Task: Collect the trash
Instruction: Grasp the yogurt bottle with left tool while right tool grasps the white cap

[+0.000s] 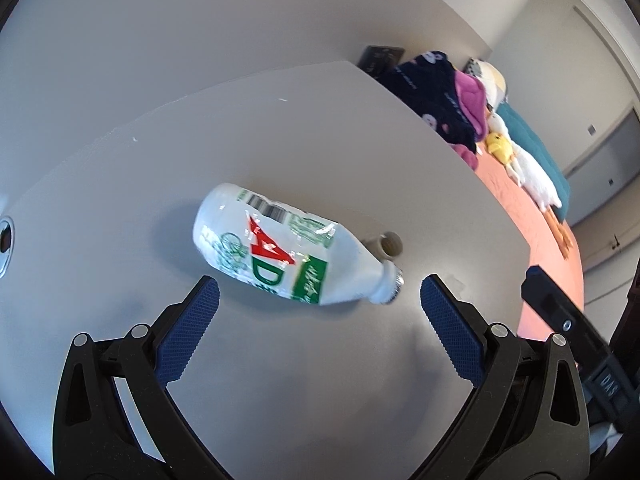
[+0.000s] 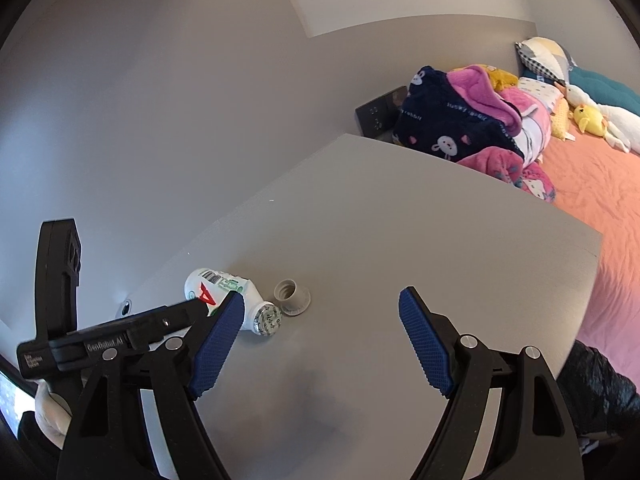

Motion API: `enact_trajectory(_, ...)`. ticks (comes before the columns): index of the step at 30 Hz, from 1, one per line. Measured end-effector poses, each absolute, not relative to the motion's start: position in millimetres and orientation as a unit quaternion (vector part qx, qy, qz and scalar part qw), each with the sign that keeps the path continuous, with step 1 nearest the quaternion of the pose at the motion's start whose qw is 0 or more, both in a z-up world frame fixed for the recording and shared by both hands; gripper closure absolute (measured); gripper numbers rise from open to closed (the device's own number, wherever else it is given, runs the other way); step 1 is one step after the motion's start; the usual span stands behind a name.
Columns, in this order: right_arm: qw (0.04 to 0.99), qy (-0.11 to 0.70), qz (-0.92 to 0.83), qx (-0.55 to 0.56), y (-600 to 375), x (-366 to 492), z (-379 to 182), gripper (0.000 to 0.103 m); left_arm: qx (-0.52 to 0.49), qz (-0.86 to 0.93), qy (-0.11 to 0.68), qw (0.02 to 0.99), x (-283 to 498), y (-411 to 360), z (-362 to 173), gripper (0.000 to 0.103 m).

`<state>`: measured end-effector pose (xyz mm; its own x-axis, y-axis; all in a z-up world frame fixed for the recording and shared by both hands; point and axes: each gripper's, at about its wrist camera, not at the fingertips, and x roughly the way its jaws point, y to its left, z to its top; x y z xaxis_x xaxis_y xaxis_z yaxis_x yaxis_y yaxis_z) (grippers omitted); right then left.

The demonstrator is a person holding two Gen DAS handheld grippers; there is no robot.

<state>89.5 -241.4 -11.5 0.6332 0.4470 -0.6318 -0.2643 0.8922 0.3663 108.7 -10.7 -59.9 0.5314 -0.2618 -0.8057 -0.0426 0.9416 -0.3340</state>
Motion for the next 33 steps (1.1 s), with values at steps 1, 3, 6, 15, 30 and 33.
enact_trajectory(1, 0.895, 0.382, 0.201, 0.116, -238, 94, -15, 0.023, -0.164, -0.057, 0.482, 0.859, 111, -8, -62, 0.006)
enact_trajectory(3, 0.891, 0.388, 0.210, 0.107, -232, 101, -20, 0.026, -0.175, -0.043, 0.490, 0.853, 118, -2, -67, 0.006)
enact_trajectory(6, 0.888, 0.394, 0.217, 0.097, -223, 109, -27, 0.027, -0.189, -0.025, 0.499, 0.845, 127, 4, -73, 0.006)
enact_trajectory(15, 0.874, 0.417, 0.240, 0.072, -197, 130, -42, 0.028, -0.234, 0.021, 0.523, 0.819, 150, 13, -87, 0.006)
enact_trajectory(30, 0.860, 0.447, 0.245, 0.036, -174, 154, -69, 0.038, -0.174, 0.080, 0.558, 0.807, 165, 1, -97, 0.008)
enact_trajectory(33, 0.859, 0.449, 0.246, 0.019, -169, 155, -72, 0.041, -0.155, 0.088, 0.557, 0.811, 162, 6, -96, 0.018)
